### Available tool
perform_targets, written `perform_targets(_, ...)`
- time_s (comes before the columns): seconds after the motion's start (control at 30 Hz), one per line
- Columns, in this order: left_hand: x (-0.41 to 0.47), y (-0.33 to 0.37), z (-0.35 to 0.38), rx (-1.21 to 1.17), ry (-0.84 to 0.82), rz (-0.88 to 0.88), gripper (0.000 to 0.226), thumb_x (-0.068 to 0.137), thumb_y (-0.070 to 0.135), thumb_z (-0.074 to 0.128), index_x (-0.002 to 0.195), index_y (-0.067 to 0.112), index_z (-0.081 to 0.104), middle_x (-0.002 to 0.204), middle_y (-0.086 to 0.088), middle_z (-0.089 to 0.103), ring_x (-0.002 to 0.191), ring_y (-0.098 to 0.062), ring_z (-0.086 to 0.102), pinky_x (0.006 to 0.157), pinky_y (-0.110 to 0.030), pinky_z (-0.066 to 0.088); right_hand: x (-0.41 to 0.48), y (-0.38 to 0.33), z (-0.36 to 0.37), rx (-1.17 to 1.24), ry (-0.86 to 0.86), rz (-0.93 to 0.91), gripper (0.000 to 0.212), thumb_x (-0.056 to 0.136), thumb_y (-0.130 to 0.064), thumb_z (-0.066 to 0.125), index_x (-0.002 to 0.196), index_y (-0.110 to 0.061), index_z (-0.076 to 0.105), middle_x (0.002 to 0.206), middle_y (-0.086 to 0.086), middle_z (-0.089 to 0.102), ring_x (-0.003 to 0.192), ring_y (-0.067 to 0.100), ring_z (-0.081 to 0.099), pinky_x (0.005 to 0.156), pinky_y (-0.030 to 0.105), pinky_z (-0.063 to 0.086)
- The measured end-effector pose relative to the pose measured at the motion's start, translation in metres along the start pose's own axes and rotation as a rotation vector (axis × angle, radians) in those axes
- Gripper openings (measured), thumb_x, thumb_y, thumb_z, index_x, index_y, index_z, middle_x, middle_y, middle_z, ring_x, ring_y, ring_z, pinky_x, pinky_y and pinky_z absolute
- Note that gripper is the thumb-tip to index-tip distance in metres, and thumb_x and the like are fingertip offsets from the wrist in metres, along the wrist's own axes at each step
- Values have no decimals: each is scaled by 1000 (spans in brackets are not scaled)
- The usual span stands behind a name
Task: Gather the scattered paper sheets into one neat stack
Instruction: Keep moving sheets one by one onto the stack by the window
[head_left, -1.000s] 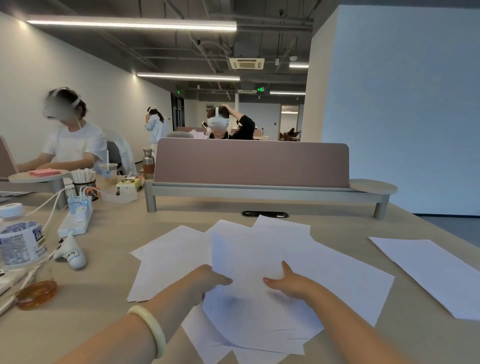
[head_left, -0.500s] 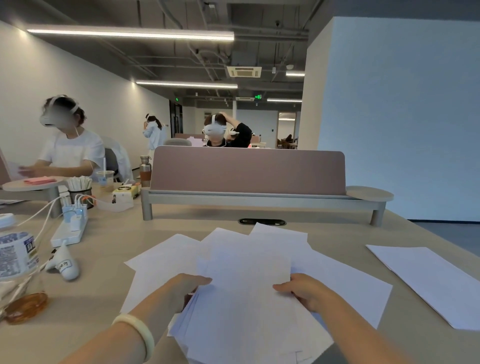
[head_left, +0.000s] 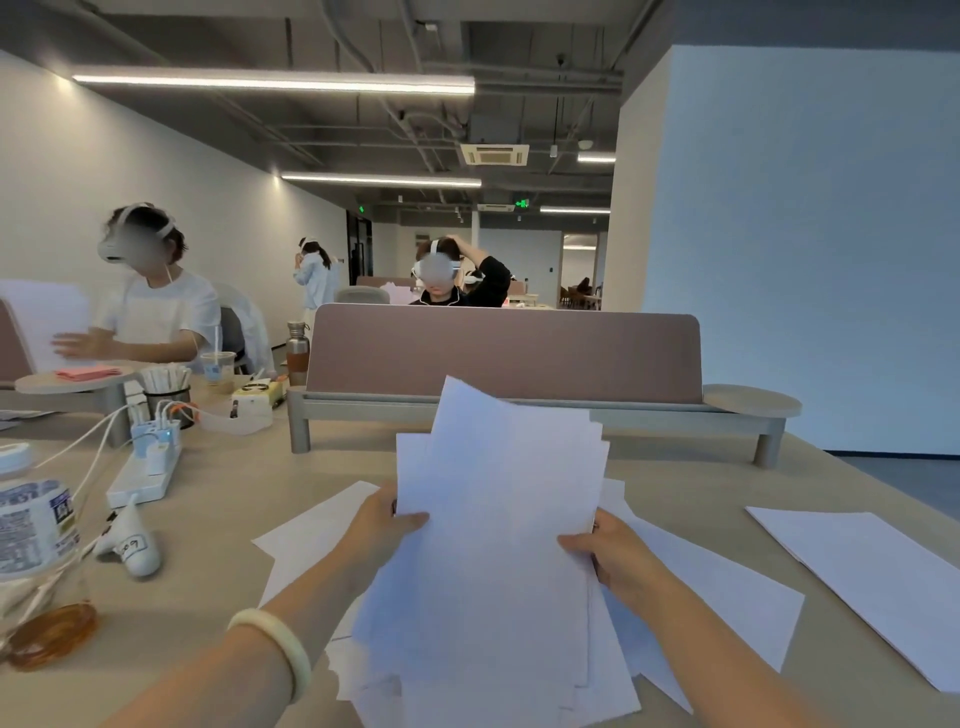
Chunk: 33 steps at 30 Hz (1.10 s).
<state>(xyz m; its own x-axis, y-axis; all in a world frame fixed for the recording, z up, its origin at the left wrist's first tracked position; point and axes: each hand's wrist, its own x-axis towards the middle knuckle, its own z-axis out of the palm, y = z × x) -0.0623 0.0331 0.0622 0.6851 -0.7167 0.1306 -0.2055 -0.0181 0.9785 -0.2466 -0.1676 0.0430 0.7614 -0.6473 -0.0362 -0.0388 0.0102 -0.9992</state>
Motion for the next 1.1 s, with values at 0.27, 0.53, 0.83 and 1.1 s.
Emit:
perform_targets(0.27,10,38,0,-9,164,200,23,93,9,55,112,22,60,105,2,69,96,-22,67,83,-39,54,2,-55,12,53,111,-263,31,84,8,57,106,-14,56,103,5,68,89,18,66,76,30,52)
perform_targets(0.53,10,35,11,-44,164,194,45,86,20,67,125,23,44,118,3,61,106,-21,63,87,-42,54,-9,-55,13,8,131,-315,43,83,-3,67,119,-16,47,110,0,63,92,9,62,71,18,50)
perform_targets(0.83,12,28,30,-59,244,163,24,96,16,48,119,22,47,117,-1,60,102,-21,61,78,-33,49,-4,-48,29,-76,252,-254,17,93,-18,55,108,-14,49,106,3,62,94,19,59,77,30,49)
perform_targets(1.1,0,4,35,-70,241,85,39,97,16,46,135,17,36,118,2,51,110,-23,54,85,-34,43,-8,-26,36,-83,240,-188,33,89,-5,55,118,-11,42,107,2,55,94,20,55,72,27,44)
